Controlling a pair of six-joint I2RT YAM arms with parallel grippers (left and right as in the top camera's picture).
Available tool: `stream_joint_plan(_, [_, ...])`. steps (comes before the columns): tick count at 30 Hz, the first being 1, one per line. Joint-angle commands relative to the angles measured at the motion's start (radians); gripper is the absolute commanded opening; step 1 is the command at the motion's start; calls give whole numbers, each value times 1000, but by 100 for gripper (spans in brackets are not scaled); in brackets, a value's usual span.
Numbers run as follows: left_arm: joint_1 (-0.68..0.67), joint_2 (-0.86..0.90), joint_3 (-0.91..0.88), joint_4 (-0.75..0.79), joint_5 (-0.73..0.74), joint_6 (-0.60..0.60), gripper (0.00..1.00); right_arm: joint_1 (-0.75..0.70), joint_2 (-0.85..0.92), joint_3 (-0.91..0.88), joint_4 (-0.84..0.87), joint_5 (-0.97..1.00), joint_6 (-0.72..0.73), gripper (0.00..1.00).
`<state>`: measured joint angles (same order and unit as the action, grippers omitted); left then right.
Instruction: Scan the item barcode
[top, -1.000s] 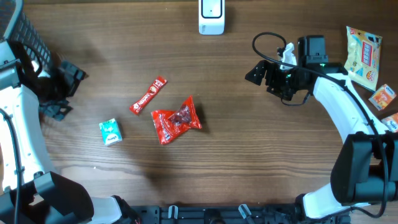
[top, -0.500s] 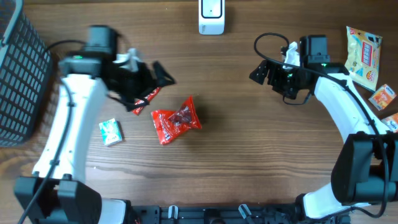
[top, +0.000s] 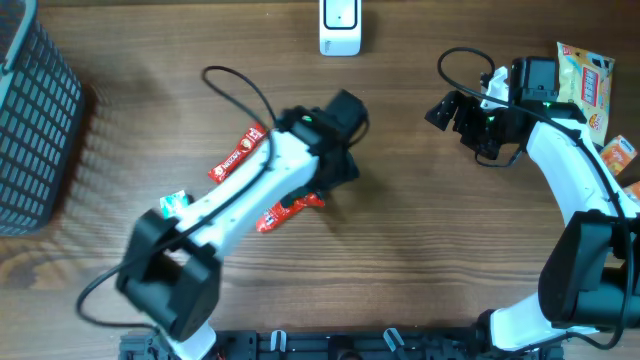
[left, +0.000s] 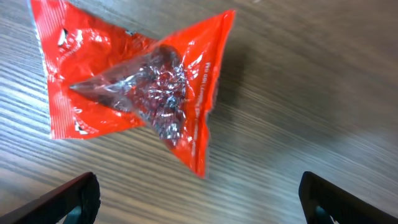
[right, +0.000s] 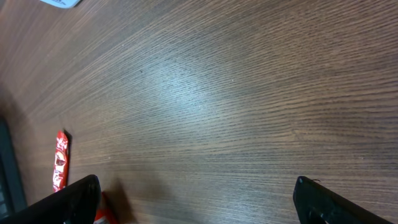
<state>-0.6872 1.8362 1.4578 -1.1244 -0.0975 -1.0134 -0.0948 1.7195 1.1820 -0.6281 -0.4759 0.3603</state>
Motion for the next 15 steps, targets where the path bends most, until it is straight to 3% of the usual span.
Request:
stream_joint_plan(1, [-18,90,-1,-1,-116,-50,100,-3,16,-10,-1,13,-21,100])
stream_joint_plan(5, [-18,146,-1,2,-174,-50,98,-3,16,-10,-2,13,-21,100])
stream_joint_plan(15, [-19,199,-1,82,-181,-50,77,-3,16,-10,-20,13,-39,100])
